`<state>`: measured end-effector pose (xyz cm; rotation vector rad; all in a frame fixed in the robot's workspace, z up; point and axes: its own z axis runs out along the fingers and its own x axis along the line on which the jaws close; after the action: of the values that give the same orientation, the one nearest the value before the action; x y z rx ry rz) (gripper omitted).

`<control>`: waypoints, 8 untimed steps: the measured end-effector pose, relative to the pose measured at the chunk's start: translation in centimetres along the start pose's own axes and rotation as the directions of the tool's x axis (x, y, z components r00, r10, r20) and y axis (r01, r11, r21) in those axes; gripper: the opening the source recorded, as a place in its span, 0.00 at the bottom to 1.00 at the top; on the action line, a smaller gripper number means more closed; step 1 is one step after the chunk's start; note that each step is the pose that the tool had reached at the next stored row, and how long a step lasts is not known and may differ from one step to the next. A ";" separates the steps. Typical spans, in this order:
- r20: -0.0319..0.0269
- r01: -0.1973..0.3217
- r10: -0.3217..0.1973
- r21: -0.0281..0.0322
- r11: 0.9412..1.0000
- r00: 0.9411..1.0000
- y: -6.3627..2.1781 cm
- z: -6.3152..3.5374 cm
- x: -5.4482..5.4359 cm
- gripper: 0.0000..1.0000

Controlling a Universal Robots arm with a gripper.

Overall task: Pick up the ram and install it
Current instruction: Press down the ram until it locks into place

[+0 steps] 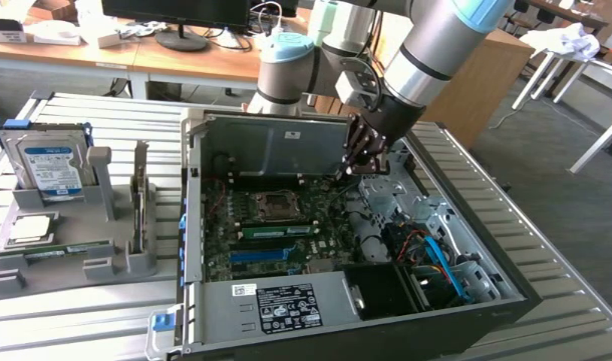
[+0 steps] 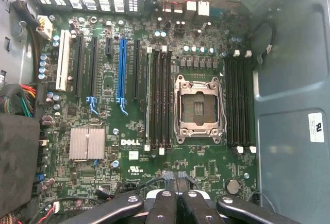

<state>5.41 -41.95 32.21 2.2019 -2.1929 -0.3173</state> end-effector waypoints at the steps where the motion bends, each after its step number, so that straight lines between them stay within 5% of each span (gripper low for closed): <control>1: 0.000 0.000 0.000 0.000 1.000 1.000 0.00 0.00 0.0 0.10; 8: 0.000 0.000 0.000 0.000 1.000 1.000 0.00 0.00 0.0 0.10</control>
<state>5.41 -41.95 32.21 2.2019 -2.1929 -0.3173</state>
